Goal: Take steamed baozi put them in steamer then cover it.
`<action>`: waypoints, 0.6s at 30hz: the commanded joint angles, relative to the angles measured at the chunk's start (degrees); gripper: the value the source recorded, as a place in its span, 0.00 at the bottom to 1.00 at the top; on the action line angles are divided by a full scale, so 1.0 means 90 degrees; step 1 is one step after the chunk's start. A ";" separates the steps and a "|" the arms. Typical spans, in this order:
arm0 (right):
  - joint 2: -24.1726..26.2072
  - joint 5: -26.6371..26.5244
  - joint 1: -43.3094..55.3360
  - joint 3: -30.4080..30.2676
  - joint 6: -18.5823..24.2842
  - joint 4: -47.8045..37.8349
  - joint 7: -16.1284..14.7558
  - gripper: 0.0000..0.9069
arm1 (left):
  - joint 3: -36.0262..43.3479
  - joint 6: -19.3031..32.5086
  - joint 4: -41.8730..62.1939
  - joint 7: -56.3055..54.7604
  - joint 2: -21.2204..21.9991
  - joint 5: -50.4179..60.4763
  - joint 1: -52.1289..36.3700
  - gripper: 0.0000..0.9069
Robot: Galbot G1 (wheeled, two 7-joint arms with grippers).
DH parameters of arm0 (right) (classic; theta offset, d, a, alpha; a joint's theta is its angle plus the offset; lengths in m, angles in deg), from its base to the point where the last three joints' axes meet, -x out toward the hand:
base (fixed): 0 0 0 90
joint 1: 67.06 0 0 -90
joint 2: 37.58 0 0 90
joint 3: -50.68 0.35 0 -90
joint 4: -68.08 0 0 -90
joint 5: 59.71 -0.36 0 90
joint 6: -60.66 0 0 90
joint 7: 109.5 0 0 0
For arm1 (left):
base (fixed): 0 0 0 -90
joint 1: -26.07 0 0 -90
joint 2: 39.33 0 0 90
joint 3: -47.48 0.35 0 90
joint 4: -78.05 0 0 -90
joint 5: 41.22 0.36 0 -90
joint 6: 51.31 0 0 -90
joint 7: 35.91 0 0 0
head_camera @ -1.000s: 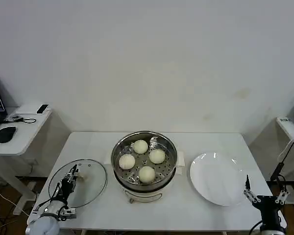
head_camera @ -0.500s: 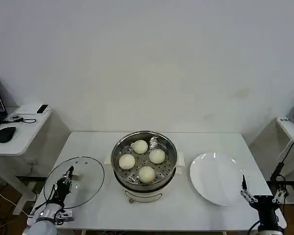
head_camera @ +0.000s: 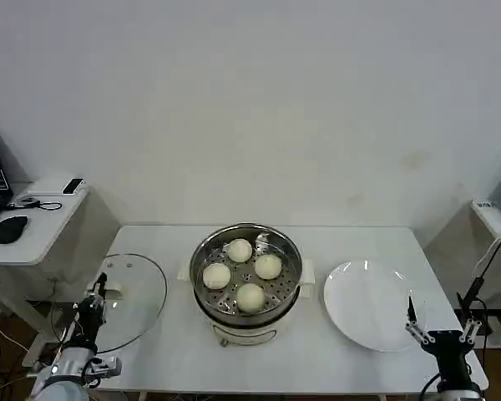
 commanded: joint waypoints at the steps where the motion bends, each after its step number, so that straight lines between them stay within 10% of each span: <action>1: 0.0090 0.0003 -0.0017 -0.0056 -0.0019 0.0025 -0.0019 1.00 | -0.0085 -0.0930 -0.1592 0.0983 -0.0210 0.0171 0.0064 0.00; 18: -0.0022 0.0316 0.0065 -0.0328 -0.0137 -0.0024 0.0122 1.00 | 0.2245 -0.1713 -0.2259 0.1381 -0.0377 0.0165 -0.1213 0.00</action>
